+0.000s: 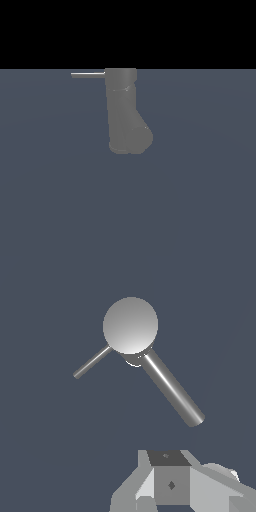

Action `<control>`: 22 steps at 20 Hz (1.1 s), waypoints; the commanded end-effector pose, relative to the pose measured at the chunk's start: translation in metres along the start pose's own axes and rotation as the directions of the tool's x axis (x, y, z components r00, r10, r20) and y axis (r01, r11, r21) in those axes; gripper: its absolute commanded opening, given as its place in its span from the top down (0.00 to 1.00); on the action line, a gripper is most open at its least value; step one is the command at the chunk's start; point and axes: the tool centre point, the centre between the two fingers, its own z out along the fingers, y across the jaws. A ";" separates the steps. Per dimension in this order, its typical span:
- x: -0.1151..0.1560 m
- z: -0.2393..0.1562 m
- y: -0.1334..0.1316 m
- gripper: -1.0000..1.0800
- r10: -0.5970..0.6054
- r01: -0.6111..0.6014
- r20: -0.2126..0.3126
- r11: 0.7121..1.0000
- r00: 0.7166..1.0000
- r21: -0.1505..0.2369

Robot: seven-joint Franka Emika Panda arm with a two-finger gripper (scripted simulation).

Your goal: Turn on the faucet by rotating a designated handle.

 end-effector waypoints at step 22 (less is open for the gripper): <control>0.077 0.105 -0.087 1.00 0.539 -0.540 -0.028 0.841 0.842 -0.036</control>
